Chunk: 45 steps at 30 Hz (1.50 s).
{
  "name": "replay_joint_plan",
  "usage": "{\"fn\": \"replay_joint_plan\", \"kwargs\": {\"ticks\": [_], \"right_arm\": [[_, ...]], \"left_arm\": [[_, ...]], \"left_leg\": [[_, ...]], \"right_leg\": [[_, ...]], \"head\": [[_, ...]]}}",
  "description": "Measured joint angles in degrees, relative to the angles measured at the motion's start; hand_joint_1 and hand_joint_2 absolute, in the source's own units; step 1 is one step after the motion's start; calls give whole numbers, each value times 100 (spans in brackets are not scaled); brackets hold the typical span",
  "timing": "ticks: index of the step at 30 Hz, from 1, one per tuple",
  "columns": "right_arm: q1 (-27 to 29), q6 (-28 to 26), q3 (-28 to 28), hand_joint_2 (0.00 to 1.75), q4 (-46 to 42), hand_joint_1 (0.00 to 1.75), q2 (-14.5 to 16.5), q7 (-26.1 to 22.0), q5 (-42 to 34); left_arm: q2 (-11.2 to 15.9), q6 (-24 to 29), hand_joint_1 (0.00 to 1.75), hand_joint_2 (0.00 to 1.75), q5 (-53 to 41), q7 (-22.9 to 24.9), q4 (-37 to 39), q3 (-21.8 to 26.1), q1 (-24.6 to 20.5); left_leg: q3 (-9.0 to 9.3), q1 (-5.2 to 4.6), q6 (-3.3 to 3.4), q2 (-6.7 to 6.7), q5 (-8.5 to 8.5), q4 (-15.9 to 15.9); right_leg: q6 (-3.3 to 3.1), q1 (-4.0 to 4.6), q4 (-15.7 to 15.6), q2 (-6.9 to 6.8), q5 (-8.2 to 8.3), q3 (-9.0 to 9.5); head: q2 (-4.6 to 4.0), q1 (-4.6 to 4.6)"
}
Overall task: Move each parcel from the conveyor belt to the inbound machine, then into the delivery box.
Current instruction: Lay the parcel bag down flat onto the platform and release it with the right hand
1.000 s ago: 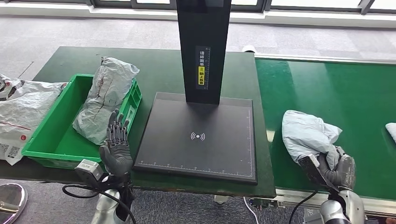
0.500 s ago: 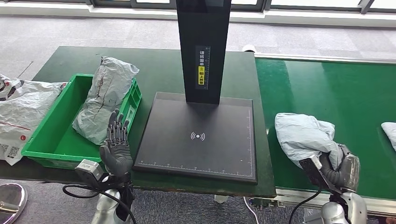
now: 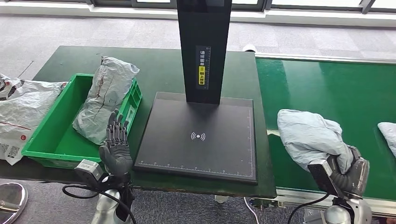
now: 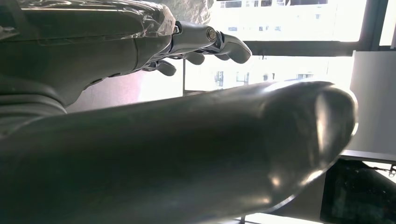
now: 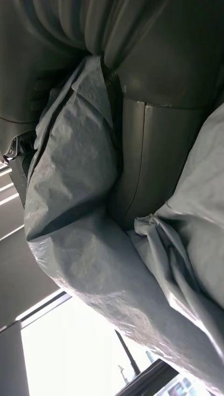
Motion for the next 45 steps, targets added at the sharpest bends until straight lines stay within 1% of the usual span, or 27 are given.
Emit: {"fn": "replay_joint_plan", "kwargs": {"ticks": [2,4,6,8,12,14,16,19,24,27,29,31,33,35,38,40,45], "right_arm": [[266,-5,33,175,-585,175,96,-114,-111],[535,-64,148,175,-1227,175,233,-200,-66],[741,-87,375,175,-1815,175,375,-227,0],[783,-12,766,175,-2185,175,520,-184,55],[541,-143,1996,175,-2261,175,894,86,334],[494,-188,2421,175,-2255,175,1009,263,382],[477,-175,2703,175,-2265,175,1040,392,361],[507,-128,3029,175,-2298,175,1041,459,291],[546,26,3248,175,-2273,175,1047,556,194],[443,156,3270,175,-1995,175,1089,637,125],[255,130,3268,175,-1555,175,1136,697,176],[1,-20,3258,175,-965,175,1188,787,344],[-266,-215,3245,175,-329,175,1231,898,577],[-517,-398,3240,175,263,175,1265,1131,944],[-850,-570,3229,175,991,175,1307,1831,1842],[-1009,-599,3186,175,1345,175,1336,2119,2201],[-1267,-625,3004,175,1883,175,1427,2183,2399]], "left_arm": [[0,-1,0,0,2,0,-5,0,8],[-2,-12,0,0,2,0,-11,1,9],[-13,-50,0,0,-5,0,-15,2,9],[-39,-111,0,0,-37,0,-15,2,-1],[-144,-169,0,0,-134,0,23,2,-124],[-186,-185,0,0,-142,0,51,2,-157],[-199,-202,0,0,-139,0,79,2,-161],[-205,-218,0,0,-138,0,117,2,-166],[-208,-245,0,0,-124,0,196,2,-184],[-208,-254,0,0,-95,0,270,2,-240],[-209,-256,0,0,-80,0,340,2,-310],[-214,-244,0,0,-61,1,419,2,-378],[-218,-203,0,0,-38,1,494,2,-420],[-218,-145,0,0,-24,0,536,2,-428],[-214,-101,0,0,-33,0,507,2,-355],[-209,-97,0,0,-45,0,451,2,-260],[-203,-127,0,0,-108,0,359,2,-137]], "left_leg": [[-2,1,-1,-2,-1,-1],[-3,1,-3,-1,-3,-2],[-5,3,-5,3,-4,-4],[-11,8,-7,14,-4,-8],[10,13,-20,44,4,-8],[9,14,-20,23,12,-7],[6,15,-21,7,16,-7],[6,14,-22,11,15,-7],[2,12,-21,11,13,-6],[3,12,-22,13,12,-6],[4,13,-23,15,14,-6],[6,13,-25,17,17,-6],[6,15,-27,18,21,-6],[6,16,-29,18,24,-6],[4,16,-30,19,24,-6],[2,16,-31,16,24,-6],[-3,16,-31,15,23,-6]], "right_leg": [[-1,1,0,0,-3,-1],[-3,3,1,0,-5,-4],[-6,5,3,1,-7,-5],[-10,8,6,8,-9,-5],[-25,13,6,31,-1,-15],[-25,14,6,13,0,-10],[-25,15,7,-1,-1,-6],[-24,13,6,4,0,-7],[-23,11,5,5,0,-11],[-24,12,5,8,0,-12],[-24,13,6,10,2,-12],[-26,15,6,11,5,-12],[-28,16,6,11,9,-11],[-29,17,7,11,12,-11],[-31,17,8,15,15,-12],[-31,17,8,13,15,-14],[-31,17,8,11,14,-19]], "head": [[0,0],[0,0],[0,1],[0,1],[0,-1],[0,-2],[0,-1],[0,1],[0,1],[0,1],[0,0],[0,-1],[0,-1],[0,0],[0,0],[0,1],[0,-1]]}}
